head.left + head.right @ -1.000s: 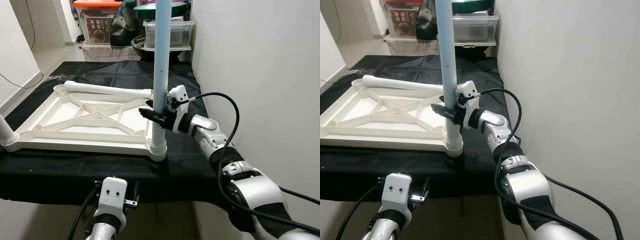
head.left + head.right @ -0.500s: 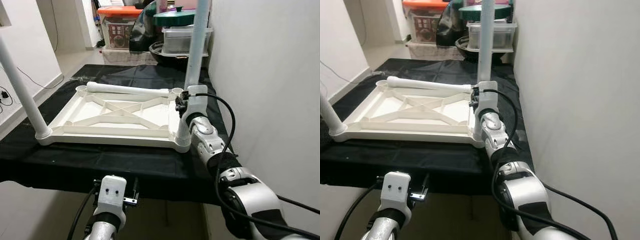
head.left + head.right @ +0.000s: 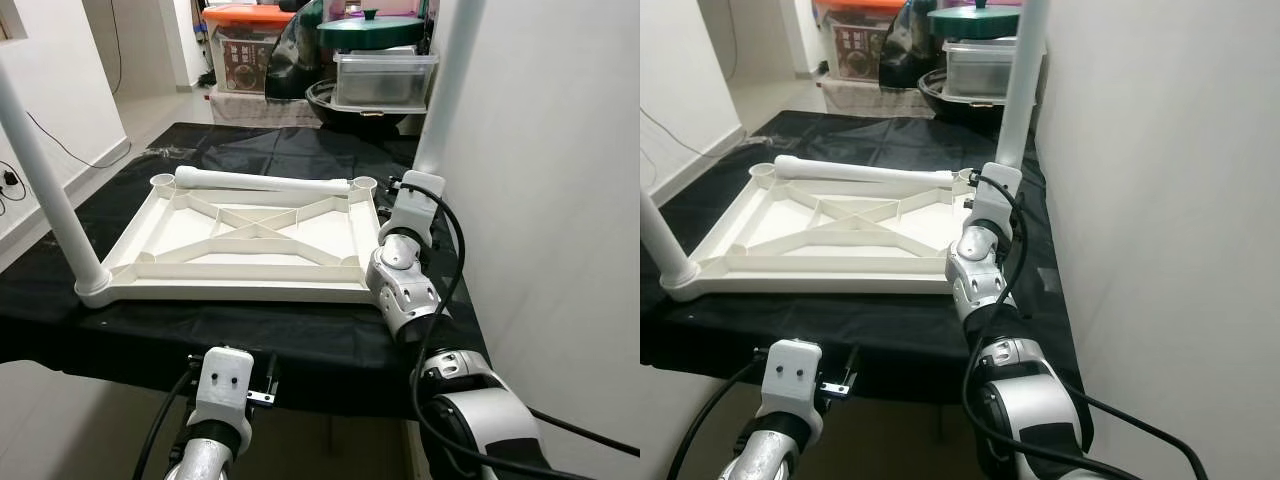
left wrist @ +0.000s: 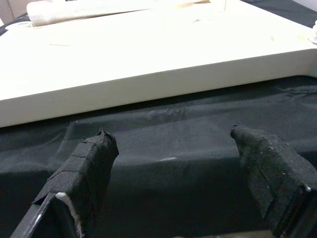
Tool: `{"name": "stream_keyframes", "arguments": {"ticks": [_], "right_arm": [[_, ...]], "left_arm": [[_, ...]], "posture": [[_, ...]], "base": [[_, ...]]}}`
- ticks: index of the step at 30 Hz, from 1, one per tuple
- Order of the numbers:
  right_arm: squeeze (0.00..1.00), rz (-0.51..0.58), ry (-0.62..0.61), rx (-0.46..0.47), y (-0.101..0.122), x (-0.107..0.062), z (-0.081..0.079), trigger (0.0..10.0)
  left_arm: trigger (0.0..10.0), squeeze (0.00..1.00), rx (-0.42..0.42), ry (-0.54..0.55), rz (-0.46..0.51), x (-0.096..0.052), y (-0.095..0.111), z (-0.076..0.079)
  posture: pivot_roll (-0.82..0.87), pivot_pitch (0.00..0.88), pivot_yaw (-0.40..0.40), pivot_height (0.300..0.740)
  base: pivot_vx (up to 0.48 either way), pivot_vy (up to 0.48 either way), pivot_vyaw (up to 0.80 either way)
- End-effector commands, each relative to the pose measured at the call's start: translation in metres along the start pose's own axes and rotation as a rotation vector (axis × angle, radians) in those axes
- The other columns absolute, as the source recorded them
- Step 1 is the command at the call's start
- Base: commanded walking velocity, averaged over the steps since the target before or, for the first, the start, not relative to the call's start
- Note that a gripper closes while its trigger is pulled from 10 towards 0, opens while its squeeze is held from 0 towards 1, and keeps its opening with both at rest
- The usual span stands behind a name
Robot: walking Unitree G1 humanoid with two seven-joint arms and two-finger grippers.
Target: Building children table
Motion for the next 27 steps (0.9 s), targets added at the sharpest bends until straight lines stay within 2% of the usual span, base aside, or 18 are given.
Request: {"name": "stream_keyframes", "arguments": {"ticks": [1,2,3,4,10,11,16,17,19,21,22,25,27], "right_arm": [[0.00,-0.181,-0.091,0.015,-0.039,-0.004,0.021,0.0],[0.00,-0.181,0.010,0.022,-0.040,-0.007,0.013,10.0],[0.00,-0.181,0.010,0.022,-0.040,-0.007,0.013,10.0],[0.00,-0.158,0.112,0.036,-0.038,-0.009,0.006,10.0],[0.00,-0.116,0.177,0.046,-0.031,-0.015,0.002,10.0],[1.00,-0.101,0.204,0.054,-0.029,-0.013,0.002,10.0],[1.00,-0.055,0.251,0.055,-0.022,-0.008,0.005,10.0],[0.00,-0.033,0.271,0.035,-0.020,-0.005,0.007,10.0],[0.00,-0.023,0.290,0.019,-0.019,0.000,0.013,10.0],[0.00,-0.036,0.391,0.058,-0.018,0.006,0.017,10.0],[0.00,-0.036,0.391,0.058,-0.018,0.006,0.017,10.0],[0.00,-0.038,0.618,0.157,-0.009,0.005,0.008,10.0],[0.00,-0.037,0.663,0.167,-0.007,0.005,0.007,10.0]], "left_arm": [[10.0,0.00,0.024,-0.003,-0.030,0.000,-0.008,-0.001],[10.0,0.00,0.023,-0.005,-0.031,0.000,-0.008,-0.001],[10.0,0.00,0.023,-0.005,-0.031,0.000,-0.008,-0.001],[10.0,0.00,0.023,-0.005,-0.032,0.001,-0.009,-0.001],[10.0,0.00,0.024,-0.007,-0.033,0.001,-0.009,-0.001],[10.0,0.00,0.024,-0.007,-0.033,0.001,-0.009,-0.001],[10.0,0.00,0.025,-0.008,-0.033,0.001,-0.009,-0.002],[10.0,0.00,0.025,-0.008,-0.033,0.002,-0.009,-0.002],[10.0,0.00,0.026,-0.009,-0.034,0.002,-0.009,-0.002],[10.0,0.00,0.026,-0.010,-0.033,0.002,-0.010,-0.002],[10.0,0.00,0.026,-0.010,-0.033,0.002,-0.010,-0.002],[10.0,0.00,0.027,-0.010,-0.032,0.002,-0.010,-0.002],[10.0,0.00,0.027,-0.010,-0.033,0.002,-0.010,-0.002]], "posture": [[0.09,0.008,-0.014,0.740],[0.09,0.007,-0.012,0.740],[0.09,0.007,-0.012,0.740],[0.09,0.007,-0.012,0.740],[0.09,0.007,-0.012,0.740],[0.09,0.006,-0.009,0.740],[0.09,0.006,-0.009,0.740],[0.08,0.000,-0.005,0.740],[0.08,0.000,-0.005,0.740],[0.08,0.000,-0.003,0.740],[0.08,0.000,-0.003,0.740],[0.08,0.000,-0.001,0.740],[0.08,0.000,-0.001,0.740]], "base": [[0.000,0.000,0.00],[0.000,0.000,0.00],[0.000,0.000,0.00],[0.000,0.000,0.00],[0.000,0.000,0.00],[0.000,0.000,0.00],[0.000,0.000,0.00],[0.000,0.000,0.00],[0.000,0.000,0.00],[0.000,0.000,0.00],[0.000,0.000,0.00],[0.000,0.000,0.00],[0.000,0.000,0.00]]}}
Point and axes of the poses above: a point about 5 cm out from each wrist's last joint towards the gripper, its own x axis pointing out of the wrist towards the gripper, its own y axis along the axis of the wrist's last joint, z = x × y, the point moved 2 cm from there along x, pointing out of the wrist towards the gripper, and after that the axes turned 5 degrees about x, right-handed, at the moved point
